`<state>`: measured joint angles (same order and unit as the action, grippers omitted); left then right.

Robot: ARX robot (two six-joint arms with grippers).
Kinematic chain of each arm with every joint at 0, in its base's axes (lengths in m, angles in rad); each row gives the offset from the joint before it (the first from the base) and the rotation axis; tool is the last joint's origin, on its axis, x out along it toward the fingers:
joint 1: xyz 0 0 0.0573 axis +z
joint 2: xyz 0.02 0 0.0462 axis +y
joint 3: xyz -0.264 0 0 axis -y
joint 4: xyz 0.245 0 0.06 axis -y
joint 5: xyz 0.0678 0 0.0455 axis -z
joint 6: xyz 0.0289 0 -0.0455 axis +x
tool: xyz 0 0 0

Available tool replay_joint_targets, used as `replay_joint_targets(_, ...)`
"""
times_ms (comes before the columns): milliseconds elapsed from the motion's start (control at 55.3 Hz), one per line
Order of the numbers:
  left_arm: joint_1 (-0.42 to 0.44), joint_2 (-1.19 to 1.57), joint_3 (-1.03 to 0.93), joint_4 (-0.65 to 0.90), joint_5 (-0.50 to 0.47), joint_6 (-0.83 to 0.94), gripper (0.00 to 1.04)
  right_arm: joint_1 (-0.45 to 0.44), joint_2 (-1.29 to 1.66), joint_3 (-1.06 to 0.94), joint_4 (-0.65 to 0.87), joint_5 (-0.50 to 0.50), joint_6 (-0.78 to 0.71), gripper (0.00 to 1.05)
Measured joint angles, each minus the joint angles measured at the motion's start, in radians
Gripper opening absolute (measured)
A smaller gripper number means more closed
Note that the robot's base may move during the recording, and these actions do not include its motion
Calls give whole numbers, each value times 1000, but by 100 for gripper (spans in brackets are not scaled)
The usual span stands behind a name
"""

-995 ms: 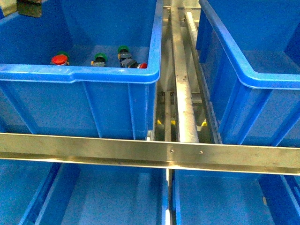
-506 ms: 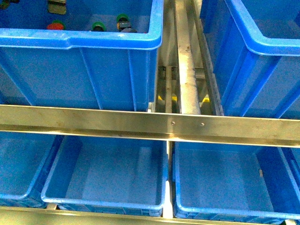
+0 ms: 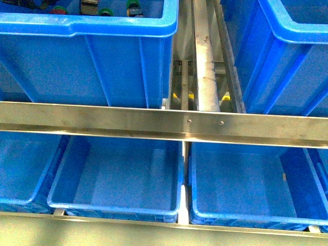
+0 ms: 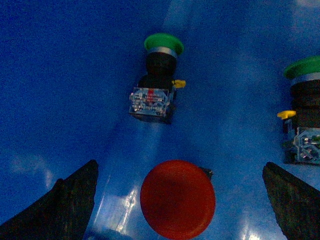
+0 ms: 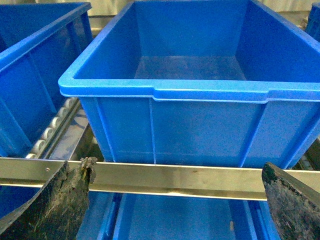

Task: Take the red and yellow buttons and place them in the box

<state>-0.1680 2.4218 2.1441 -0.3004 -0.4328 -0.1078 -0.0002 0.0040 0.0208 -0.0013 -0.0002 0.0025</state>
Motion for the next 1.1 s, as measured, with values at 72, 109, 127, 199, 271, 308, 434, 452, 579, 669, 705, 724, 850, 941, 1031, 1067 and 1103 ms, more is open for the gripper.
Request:
replay_joint_targets(72,0,9,5,-8,-7,-3,97,0,0,0,0,0,0,99)
replay_joint_targets(109,0,15,8,-18,-12,-4,97,0,0,0,0,0,0,99)
replay_joint_targets(127,0,18,10,-20,-12,-6,97,0,0,0,0,0,0,99)
replay_joint_targets(199,1,25,13,-30,-14,-10,97,0,0,0,0,0,0,99)
replay_joint_targets(271,1,36,26,-45,-17,-10,97,0,0,0,0,0,0,99)
replay_joint_targets(308,0,45,38,-59,-22,-10,97,0,0,0,0,0,0,99)
replay_joint_targets(434,2,81,95,-81,-27,-8,96,0,0,0,0,0,0,99)
replay_joint_targets(452,2,84,100,-84,-33,-7,95,0,0,0,0,0,0,99)
replay_joint_targets(579,4,137,174,-121,-62,-9,72,0,0,0,0,0,0,99)
replay_joint_targets(669,5,183,240,-150,-53,-10,52,0,0,0,0,0,0,99)
replay_joint_targets(705,5,193,258,-153,-53,-10,45,0,0,0,0,0,0,99)
replay_joint_targets(724,4,197,267,-153,-55,-10,41,0,0,0,0,0,0,99)
replay_joint_targets(850,-2,199,274,-129,-45,-10,31,0,0,0,0,0,0,99)
replay_joint_targets(941,-9,188,256,-85,-31,-10,31,0,0,0,0,0,0,99)
replay_joint_targets(1031,-21,142,179,0,5,-10,31,0,0,0,0,0,0,99)
replay_joint_targets(1067,-24,126,152,28,13,-10,31,0,0,0,0,0,0,99)
replay_joint_targets(1103,-30,98,112,68,18,-9,31,0,0,0,0,0,0,99)
